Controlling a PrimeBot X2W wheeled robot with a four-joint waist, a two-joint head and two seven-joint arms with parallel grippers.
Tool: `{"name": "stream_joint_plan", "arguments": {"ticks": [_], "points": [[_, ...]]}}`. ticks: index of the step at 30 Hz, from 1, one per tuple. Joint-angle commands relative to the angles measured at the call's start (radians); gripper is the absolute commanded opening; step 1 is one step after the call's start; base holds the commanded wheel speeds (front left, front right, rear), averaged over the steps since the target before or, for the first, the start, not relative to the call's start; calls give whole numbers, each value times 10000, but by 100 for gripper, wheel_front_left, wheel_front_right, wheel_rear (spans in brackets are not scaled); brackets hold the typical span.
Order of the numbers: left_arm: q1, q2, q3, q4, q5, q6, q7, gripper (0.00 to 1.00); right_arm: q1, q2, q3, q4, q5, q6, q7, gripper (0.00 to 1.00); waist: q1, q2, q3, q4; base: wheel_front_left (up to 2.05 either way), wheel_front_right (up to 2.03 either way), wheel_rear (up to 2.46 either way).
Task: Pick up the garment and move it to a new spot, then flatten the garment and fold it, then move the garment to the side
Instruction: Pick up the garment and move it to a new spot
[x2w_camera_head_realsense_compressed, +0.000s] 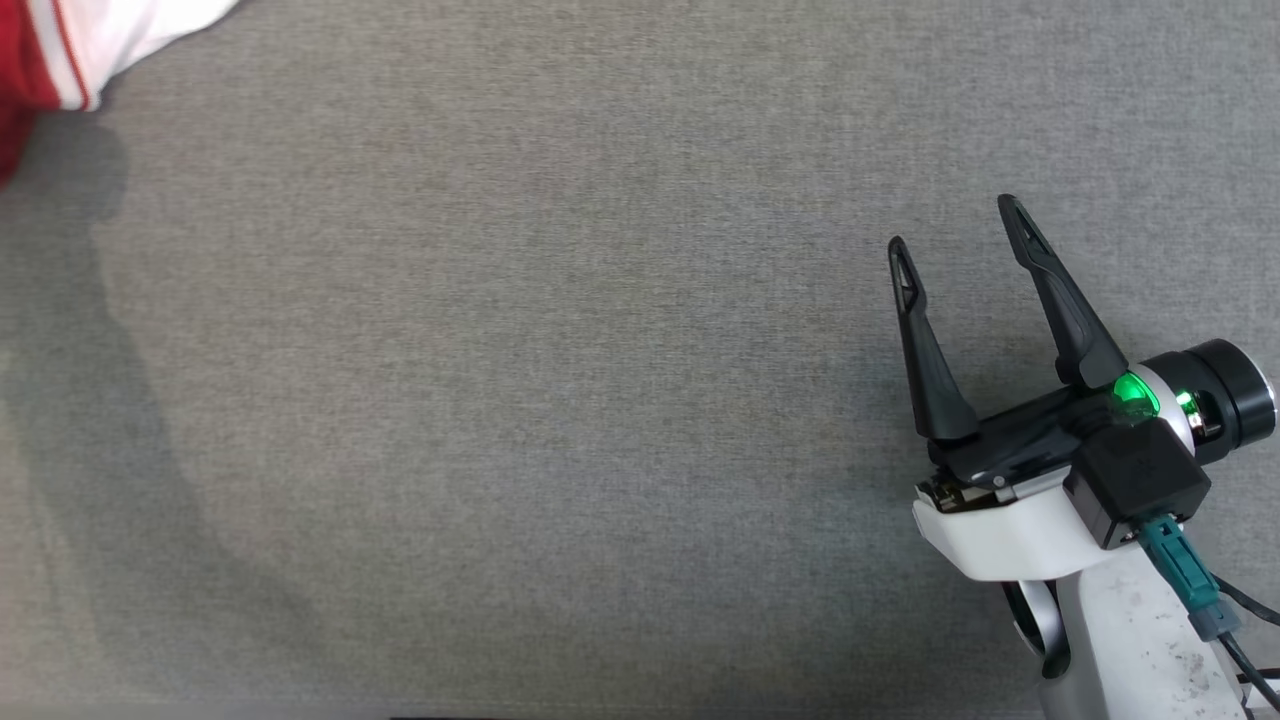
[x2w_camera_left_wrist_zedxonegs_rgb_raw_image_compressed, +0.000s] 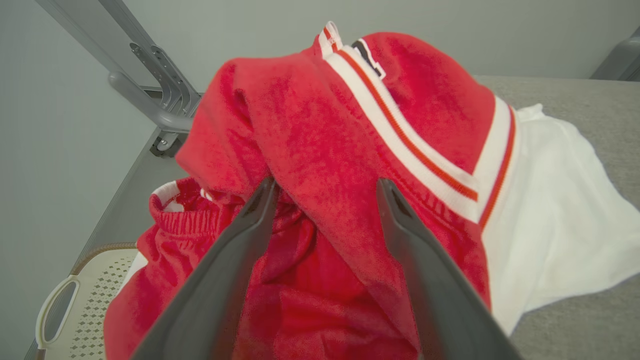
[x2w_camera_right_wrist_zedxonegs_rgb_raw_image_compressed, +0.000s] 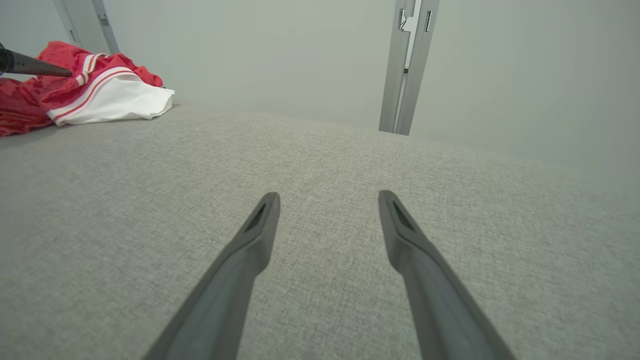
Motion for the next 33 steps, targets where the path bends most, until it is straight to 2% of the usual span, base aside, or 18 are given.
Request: {"name": "stream_joint_plan", "arguments": {"ticks": [1, 5, 6, 7, 9, 14, 20, 28, 33], "points": [[-247, 76, 35, 195, -154, -7, -85, 100, -95, -14, -25, -60, 20, -6, -30, 100, 0, 0, 278, -291, 0, 0, 0], [-413, 53, -88, 637, -424, -6, -209, 100, -186, -13, -13, -33, 106, -6, -29, 100, 0, 0, 283, -357, 0, 0, 0], [-443, 13, -145, 679, -494, -6, -246, 80, -202, -13, -3, -28, 120, -6, -29, 100, 0, 0, 277, -368, 0, 0, 0], [-461, 10, -237, 721, -589, -6, -262, 44, -215, -12, 7, -23, 149, -6, -29, 100, 0, 0, 264, -377, 0, 0, 0], [-470, 96, -406, 785, -696, -7, -360, 0, -255, -12, 18, -18, 183, -6, -30, 100, 0, 0, 233, -389, 0, 0, 0], [-532, 226, -756, 895, -867, -7, -808, 0, -337, -13, 46, 95, 314, -6, -30, 100, 0, 0, -27, -440, 0, 0, 0], [-694, 730, -1335, 800, -903, -7, -1068, 0, -432, -12, 130, 370, 704, -6, -32, 100, 0, 0, -808, -610, 0, 0, 0], [-1034, 1517, -2419, -120, -736, -8, -1301, 0, -295, -12, 80, 999, 1515, -6, -31, 100, 0, 0, -2582, -1064, 0, 0, 0], [-1045, 1481, -3294, -1118, -682, -8, -977, 0, 2, -10, -56, 1366, 2010, -6, -31, 100, 0, 0, -3765, -1427, 0, 0, 0]]}}
